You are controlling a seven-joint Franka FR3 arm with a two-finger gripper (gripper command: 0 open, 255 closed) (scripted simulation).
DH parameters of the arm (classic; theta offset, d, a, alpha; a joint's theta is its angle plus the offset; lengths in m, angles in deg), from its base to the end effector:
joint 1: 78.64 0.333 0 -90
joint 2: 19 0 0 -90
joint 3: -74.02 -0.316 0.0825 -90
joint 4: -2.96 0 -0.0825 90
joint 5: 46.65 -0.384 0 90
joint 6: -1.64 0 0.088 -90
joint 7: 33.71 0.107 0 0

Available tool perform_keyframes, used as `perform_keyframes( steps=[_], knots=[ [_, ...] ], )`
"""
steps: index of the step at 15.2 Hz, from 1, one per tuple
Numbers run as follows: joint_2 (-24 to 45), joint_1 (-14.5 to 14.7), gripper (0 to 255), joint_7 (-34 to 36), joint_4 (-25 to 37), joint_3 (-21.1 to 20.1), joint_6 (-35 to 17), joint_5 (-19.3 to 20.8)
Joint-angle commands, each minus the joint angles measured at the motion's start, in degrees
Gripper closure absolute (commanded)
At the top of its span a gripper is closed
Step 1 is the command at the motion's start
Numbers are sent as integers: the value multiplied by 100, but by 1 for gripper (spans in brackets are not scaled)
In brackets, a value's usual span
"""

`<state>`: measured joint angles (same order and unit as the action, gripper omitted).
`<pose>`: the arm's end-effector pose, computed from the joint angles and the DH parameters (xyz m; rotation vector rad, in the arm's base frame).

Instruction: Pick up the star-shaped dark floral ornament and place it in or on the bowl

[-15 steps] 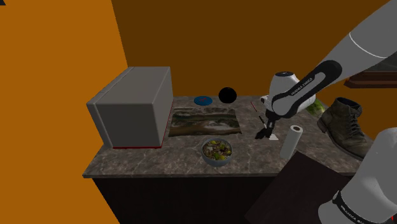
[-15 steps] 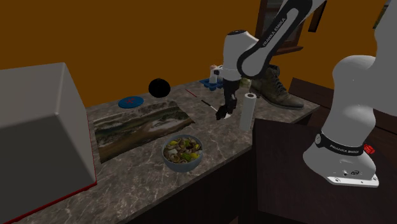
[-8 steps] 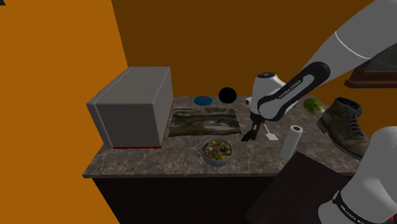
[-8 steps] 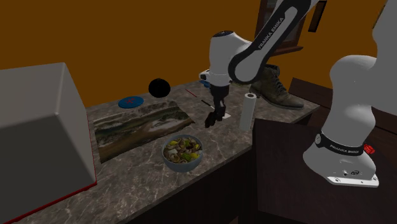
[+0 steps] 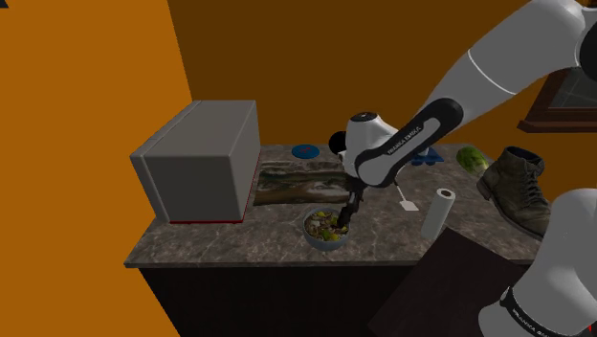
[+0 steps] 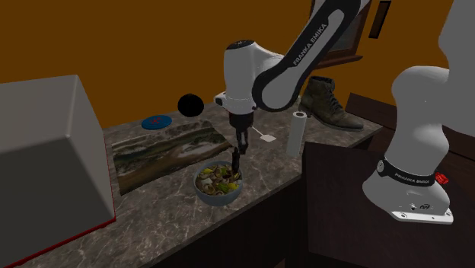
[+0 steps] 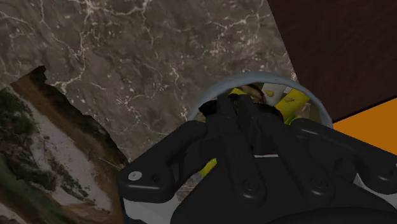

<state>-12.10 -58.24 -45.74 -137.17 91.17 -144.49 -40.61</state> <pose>0.4840 0.0271 0.2537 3.0007 0.5405 -0.0290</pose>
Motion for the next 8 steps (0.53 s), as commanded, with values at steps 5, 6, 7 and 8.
perform_keyframes(
  steps=[5, 6, 7, 8],
  knots=[
    [304, -210, 0, -3018, 788, -486, 855, -429],
    [188, -104, 0, -1003, 497, -308, 511, -271],
    [190, -46, 0, -1013, 497, -250, 510, -285],
    [709, -481, 0, -4666, 1385, -534, 1510, -888]
  ],
)
